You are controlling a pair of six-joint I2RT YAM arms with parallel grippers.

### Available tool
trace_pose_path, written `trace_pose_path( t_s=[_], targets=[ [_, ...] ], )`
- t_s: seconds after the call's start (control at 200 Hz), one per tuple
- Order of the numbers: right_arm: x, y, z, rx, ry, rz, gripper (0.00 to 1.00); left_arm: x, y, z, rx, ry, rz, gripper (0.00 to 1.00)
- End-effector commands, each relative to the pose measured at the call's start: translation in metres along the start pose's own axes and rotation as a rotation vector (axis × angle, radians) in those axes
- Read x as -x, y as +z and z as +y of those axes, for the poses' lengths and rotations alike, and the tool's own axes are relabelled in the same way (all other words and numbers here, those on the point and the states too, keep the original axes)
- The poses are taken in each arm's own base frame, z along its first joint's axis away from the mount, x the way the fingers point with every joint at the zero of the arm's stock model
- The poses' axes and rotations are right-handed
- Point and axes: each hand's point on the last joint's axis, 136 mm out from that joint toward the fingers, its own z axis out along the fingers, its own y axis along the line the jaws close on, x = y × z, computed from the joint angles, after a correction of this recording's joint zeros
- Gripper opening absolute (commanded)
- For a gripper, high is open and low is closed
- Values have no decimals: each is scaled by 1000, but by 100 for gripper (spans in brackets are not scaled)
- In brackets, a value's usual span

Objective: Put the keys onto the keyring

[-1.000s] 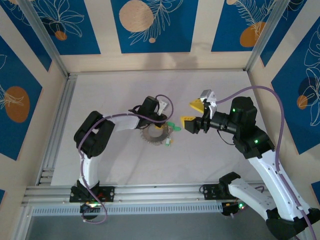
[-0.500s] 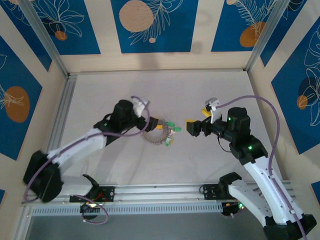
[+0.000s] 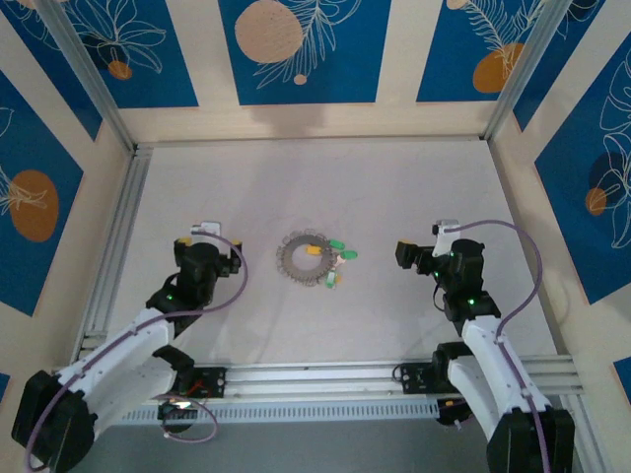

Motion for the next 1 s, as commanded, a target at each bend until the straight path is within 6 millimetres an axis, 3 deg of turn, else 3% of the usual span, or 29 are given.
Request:
trace_pose_path(
  t_s=[0.0, 0.155, 0.32, 0.455, 0.525, 0.695, 0.91, 0.995],
  targets=[
    [25, 13, -6, 3, -42, -145, 99, 15, 12, 27, 141, -36, -82, 100],
    [12, 38, -27, -39, -9, -141, 99, 28, 41, 36, 231, 39, -127, 100],
    [23, 56, -38, -69, -13, -154, 99, 2, 84, 36, 257, 57, -65, 100],
    [30, 75, -44, -76, 2, -135, 99, 8, 103, 41, 284, 112, -94, 100],
    [30, 86, -47, -76, 27, -87, 99, -4, 116, 45, 245, 70, -58, 100],
    [18, 109, -38, -44, -24, -76, 99, -15, 122, 52, 143, -28, -15, 100],
    [12, 110, -31, -23, -55, -76, 99, -18, 121, 51, 67, -72, -26, 100],
    [12, 110, -31, -24, -55, -78, 99, -25, 117, 38, -6, -52, -56, 100]
  ],
)
